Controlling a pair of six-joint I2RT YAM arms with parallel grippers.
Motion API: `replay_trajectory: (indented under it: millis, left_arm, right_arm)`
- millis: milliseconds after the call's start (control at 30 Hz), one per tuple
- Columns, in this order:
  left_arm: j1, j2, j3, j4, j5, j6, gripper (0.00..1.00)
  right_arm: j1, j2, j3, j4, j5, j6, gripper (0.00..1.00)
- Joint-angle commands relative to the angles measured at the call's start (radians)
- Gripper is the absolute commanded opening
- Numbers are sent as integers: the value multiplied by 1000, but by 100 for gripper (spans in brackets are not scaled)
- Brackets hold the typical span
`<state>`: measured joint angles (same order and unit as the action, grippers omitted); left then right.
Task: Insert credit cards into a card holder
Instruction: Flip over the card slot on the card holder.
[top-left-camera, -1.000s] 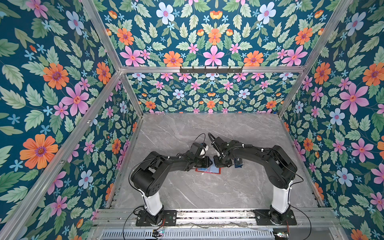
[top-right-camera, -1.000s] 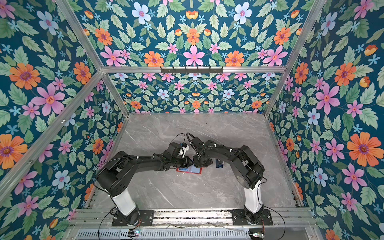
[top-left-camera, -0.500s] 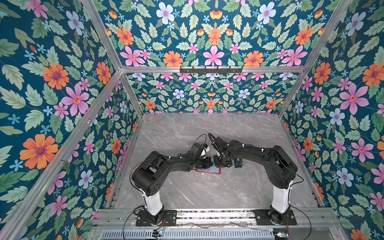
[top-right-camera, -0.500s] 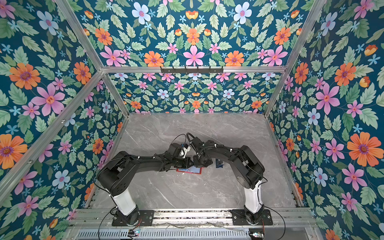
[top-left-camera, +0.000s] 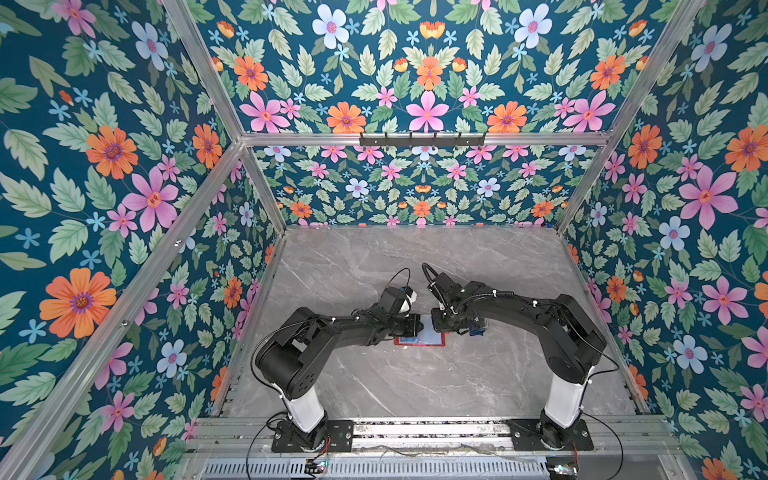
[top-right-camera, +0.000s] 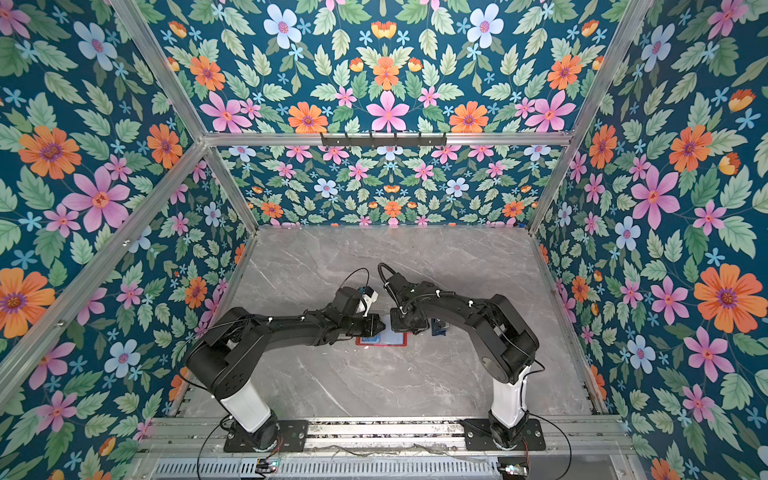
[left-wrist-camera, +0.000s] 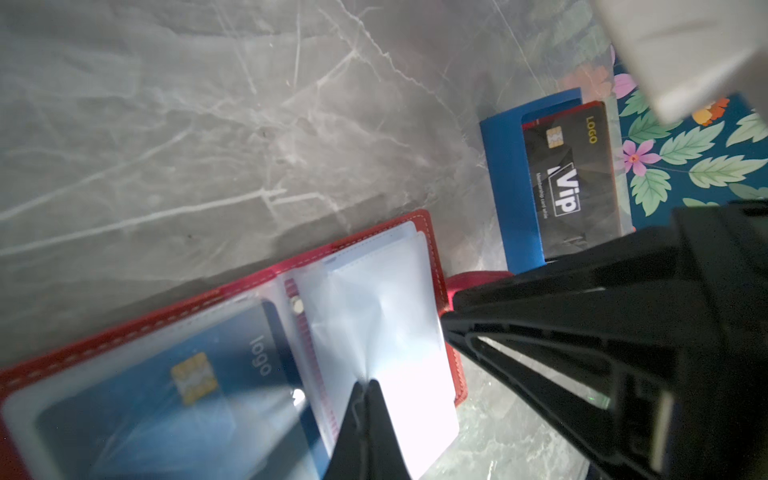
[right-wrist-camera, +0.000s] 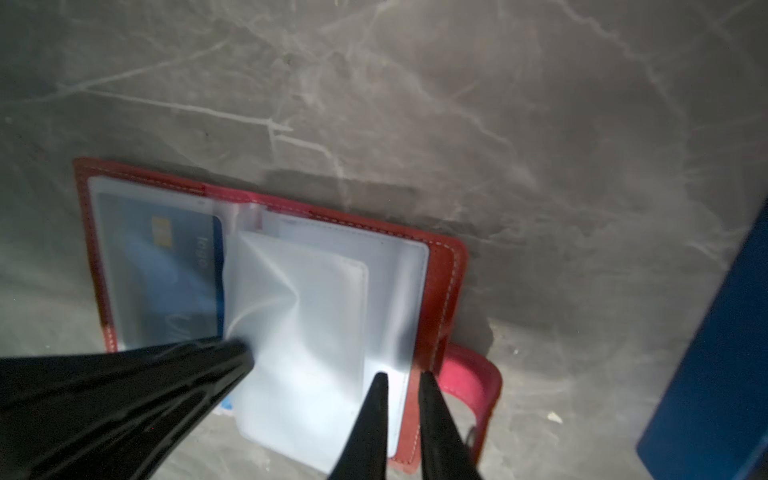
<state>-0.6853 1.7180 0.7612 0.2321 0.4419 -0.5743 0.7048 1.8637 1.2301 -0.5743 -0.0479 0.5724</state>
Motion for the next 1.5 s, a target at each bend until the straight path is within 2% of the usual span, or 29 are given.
replay_trajectory:
  millis: [0, 367, 667, 733, 867, 967, 1100, 1467]
  left_arm:
    - [1, -5, -2, 21, -9, -5, 0]
    - [1, 6, -3, 33, 2, -8, 0]
    - [1, -6, -10, 35, -5, -6, 0]
    - [2, -11, -12, 30, -12, -6, 6]
    - [1, -38, -21, 10, -61, -1, 27]
    - [2, -71, -33, -3, -107, 4, 33]
    - [1, -108, -46, -18, -154, 12, 34]
    - [2, -186, -92, -43, -250, 27, 34]
  right_arm:
    - [1, 12, 7, 2, -5, 13, 16]
    - [1, 34, 24, 4, -39, 9, 16]
    - [-1, 22, 17, 29, -63, 10, 27]
    - [-1, 20, 18, 28, -66, 10, 28]
    - [-2, 10, 18, 28, -66, 9, 32]
    - [-1, 8, 22, 27, -69, 1, 37]
    - [-1, 12, 27, 31, -85, -17, 44]
    - [12, 29, 86, -7, -99, -58, 52]
